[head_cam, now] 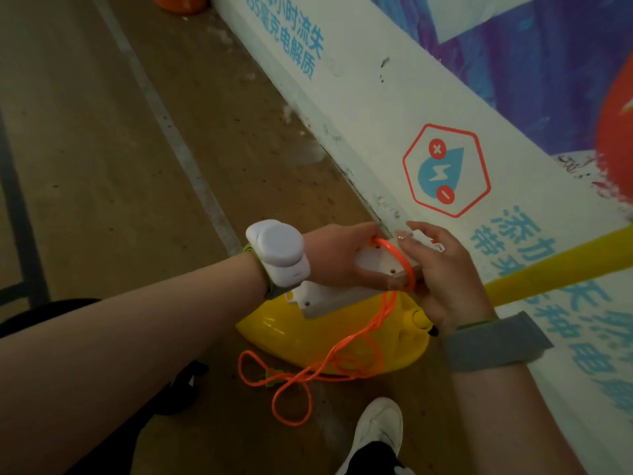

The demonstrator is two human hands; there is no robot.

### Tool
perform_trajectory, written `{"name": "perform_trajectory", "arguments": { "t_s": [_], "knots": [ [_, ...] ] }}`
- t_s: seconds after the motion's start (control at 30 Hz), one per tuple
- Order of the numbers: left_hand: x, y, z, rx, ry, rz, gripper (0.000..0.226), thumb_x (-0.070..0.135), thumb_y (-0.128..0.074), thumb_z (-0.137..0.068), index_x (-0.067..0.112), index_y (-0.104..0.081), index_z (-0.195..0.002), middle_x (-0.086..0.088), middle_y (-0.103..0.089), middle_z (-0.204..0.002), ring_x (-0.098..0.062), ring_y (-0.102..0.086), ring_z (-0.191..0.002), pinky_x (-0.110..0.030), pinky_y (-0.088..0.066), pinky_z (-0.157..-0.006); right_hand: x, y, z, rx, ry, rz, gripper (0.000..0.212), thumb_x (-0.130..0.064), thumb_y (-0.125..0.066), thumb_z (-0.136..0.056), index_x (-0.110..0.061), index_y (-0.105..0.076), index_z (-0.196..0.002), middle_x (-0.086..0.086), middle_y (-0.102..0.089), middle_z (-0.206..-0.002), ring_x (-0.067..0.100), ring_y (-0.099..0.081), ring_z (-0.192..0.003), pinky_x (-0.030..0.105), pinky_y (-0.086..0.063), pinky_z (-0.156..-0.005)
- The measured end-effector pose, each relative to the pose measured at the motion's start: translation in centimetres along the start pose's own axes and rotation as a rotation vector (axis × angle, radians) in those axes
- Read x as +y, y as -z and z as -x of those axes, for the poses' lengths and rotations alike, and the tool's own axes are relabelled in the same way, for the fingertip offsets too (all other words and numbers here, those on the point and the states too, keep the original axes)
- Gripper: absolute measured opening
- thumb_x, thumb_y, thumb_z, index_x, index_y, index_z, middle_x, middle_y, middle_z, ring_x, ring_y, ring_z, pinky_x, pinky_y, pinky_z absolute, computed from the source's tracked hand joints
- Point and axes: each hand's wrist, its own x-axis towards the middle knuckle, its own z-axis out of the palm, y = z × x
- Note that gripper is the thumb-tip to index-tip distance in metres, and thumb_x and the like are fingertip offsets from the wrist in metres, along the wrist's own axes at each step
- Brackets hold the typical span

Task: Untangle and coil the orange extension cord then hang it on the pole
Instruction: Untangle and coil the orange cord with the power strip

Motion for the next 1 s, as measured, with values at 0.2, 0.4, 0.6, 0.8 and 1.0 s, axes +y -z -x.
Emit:
{"name": "perform_trajectory", "arguments": {
  "t_s": [0.2, 0.4, 0.6, 0.8, 1.0],
  "knots": [
    [-0.9, -0.5, 0.4, -0.218, -0.117, -0.233, 0.032, 0.050, -0.051, -0.092, 0.018, -0.048, -0.092, 0.007, -0.055, -0.076, -0.012, -0.050, -0.065, -0.026, -0.037, -0.059, -0.3, 2.7, -1.0, 0.163, 0.171, 0.436, 0.008, -0.032, -0.068, -0.082, -0.025, -0.064, -0.080, -0.006, -0.064, -0.088, 0.024, -0.062, -0.095, 0.047, -0.055, -0.084],
    [-1.3, 0.5, 0.2, -0.191, -0.185, -0.165, 0.019, 0.034, -0.041, -0.100, 0.027, -0.046, -0.083, 0.008, -0.054, -0.070, -0.007, -0.051, -0.062, -0.020, -0.036, -0.059, -0.6, 4.5, -1.6, 0.322, -0.003, 0.038, 0.008, -0.020, -0.068, -0.084, -0.016, -0.068, -0.091, 0.004, -0.068, -0.099, 0.019, -0.064, -0.090, 0.032, -0.055, -0.070],
    [-1.4, 3.5, 0.2, 0.025, -0.319, -0.199, 0.019, 0.025, -0.045, -0.100, 0.019, -0.054, -0.084, 0.007, -0.056, -0.070, -0.003, -0.051, -0.060, -0.010, -0.034, -0.058, -0.8, 4.7, -2.2, 0.279, -0.203, -0.316, 0.009, -0.022, -0.067, -0.085, -0.020, -0.064, -0.093, -0.001, -0.065, -0.090, 0.013, -0.063, -0.082, 0.023, -0.053, -0.051],
    [-2.3, 5.1, 1.4, 0.136, -0.262, -0.359, 0.022, 0.027, -0.044, -0.099, 0.018, -0.056, -0.081, 0.008, -0.061, -0.073, -0.012, -0.058, -0.065, -0.035, -0.051, -0.067, -1.7, 6.0, -1.6, 0.202, -0.447, -1.017, 0.026, -0.012, -0.047, -0.095, 0.002, -0.062, -0.111, 0.016, -0.070, -0.088, 0.028, -0.065, -0.085, 0.030, -0.057, -0.050],
    [-2.8, 2.0, 1.1, -0.399, -0.052, -0.620, 0.043, 0.004, -0.045, -0.094, 0.026, -0.055, -0.129, 0.003, -0.063, -0.118, -0.019, -0.062, -0.102, -0.036, -0.052, -0.090, -2.4, 4.1, -0.4, -0.114, -0.599, -1.120, 0.034, -0.022, -0.062, -0.086, 0.010, -0.065, -0.097, 0.023, -0.062, -0.091, 0.026, -0.070, -0.064, 0.024, -0.055, -0.048]
  ]
}}
